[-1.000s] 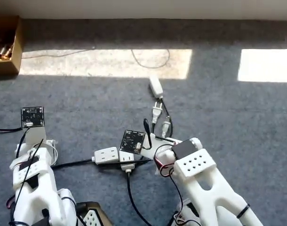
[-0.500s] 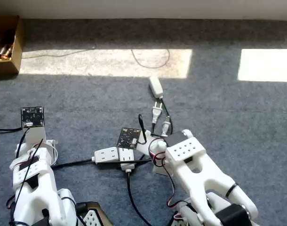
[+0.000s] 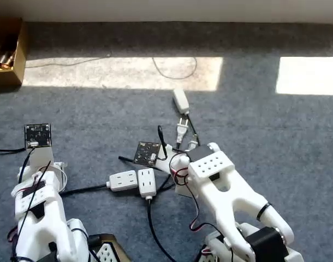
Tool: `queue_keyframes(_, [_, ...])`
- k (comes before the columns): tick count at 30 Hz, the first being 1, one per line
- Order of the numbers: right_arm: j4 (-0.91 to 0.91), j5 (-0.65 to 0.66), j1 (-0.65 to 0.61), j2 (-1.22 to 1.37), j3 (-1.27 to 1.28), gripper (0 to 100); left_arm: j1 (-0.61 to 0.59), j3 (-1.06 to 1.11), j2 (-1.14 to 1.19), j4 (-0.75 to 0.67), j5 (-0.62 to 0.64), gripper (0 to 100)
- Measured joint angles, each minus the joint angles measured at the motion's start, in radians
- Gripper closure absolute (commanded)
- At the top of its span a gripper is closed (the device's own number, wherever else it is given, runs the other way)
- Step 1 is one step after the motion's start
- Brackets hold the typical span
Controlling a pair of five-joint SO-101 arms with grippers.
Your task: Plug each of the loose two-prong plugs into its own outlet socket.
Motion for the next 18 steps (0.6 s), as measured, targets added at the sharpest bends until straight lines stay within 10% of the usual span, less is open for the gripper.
queue_keyframes(18, [0.049, 0.0, 0.038, 0.009, -0.104, 88.9, 0.0, 0.0, 0.0, 0.0, 0.0, 78])
